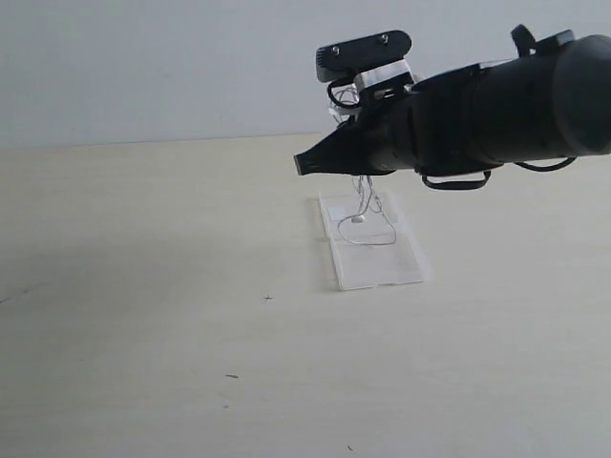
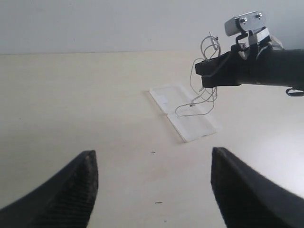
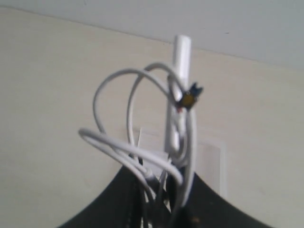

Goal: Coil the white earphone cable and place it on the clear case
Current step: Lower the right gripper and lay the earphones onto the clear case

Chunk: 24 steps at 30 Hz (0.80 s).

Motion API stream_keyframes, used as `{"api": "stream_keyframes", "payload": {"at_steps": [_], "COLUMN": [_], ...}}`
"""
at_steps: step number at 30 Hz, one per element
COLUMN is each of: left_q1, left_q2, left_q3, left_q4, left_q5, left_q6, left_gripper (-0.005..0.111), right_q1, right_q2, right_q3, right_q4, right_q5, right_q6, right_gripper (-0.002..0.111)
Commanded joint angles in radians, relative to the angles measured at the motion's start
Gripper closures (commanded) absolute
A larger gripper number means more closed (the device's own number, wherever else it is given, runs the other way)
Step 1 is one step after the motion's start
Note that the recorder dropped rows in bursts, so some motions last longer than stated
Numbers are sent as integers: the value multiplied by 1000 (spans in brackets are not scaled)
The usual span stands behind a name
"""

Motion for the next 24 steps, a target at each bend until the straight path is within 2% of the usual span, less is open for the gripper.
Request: {"api": "stream_keyframes", "payload": {"at_steps": [1,24], "left_q1": [-2,-2], "left_q2": [-7,-7], "left_q3": [-5,-5], "left_q4": [0,3], "left_q5": [7,15], "left_q6": [-7,-12], "left_gripper": [41,41], "right_q1": [-7,-7], "right_q2": [36,128], "right_q3": [-7,33], "right_q4": [-10,-10], "right_q5": [-25,-67], "right_q6": [-8,74], "right_gripper": [108,108]}}
